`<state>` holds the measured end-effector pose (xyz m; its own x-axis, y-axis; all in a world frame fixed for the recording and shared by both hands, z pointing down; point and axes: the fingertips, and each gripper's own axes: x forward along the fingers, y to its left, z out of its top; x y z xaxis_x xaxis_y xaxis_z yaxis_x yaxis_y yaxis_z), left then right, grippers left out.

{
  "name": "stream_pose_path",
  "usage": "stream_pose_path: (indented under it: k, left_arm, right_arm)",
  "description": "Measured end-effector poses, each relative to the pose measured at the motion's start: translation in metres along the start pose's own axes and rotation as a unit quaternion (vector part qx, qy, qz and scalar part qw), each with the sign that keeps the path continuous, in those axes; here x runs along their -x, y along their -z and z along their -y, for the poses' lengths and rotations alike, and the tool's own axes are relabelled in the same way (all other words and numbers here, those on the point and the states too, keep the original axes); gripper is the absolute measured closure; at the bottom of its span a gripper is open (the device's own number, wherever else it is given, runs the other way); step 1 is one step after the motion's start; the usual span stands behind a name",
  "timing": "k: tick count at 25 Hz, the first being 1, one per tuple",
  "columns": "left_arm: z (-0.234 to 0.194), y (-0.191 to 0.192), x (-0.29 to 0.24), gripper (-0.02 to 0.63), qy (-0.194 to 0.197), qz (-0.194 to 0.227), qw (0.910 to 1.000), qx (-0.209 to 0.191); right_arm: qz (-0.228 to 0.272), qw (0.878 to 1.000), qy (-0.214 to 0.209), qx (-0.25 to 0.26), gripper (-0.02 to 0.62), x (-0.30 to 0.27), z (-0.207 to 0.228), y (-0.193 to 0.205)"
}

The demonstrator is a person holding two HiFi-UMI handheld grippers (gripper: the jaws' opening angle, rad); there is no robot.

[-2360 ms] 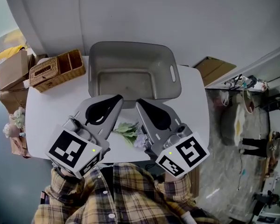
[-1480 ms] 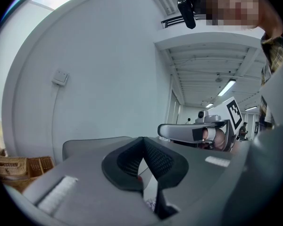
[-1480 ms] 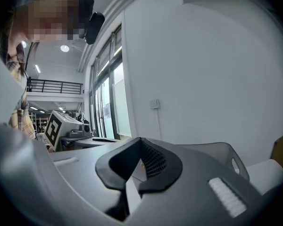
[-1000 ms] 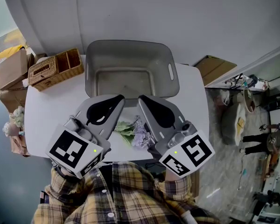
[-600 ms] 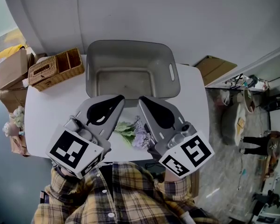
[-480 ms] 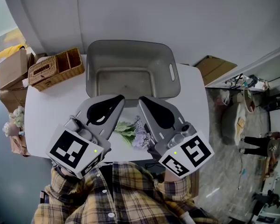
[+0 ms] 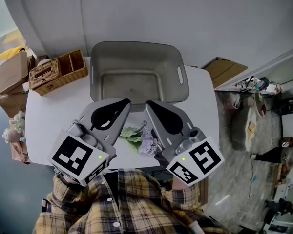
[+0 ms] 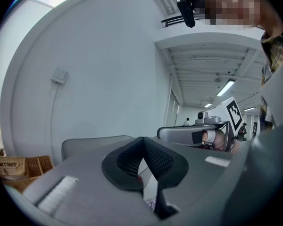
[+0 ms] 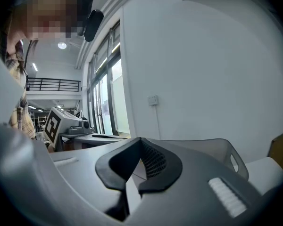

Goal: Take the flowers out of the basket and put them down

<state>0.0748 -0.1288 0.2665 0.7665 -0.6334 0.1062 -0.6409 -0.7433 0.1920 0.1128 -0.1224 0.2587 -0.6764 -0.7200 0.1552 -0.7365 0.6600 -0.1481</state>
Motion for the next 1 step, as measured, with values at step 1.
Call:
stream_pose_path:
  k: [1]
  left_arm:
    - [-0.0004, -0.0001, -0.0001, 0.594, 0.000, 0.000, 1.0000, 0.000]
  right_arm:
    - [0.000, 1.000, 0.000, 0.000, 0.591, -0.0004, 0.0001, -0.0001]
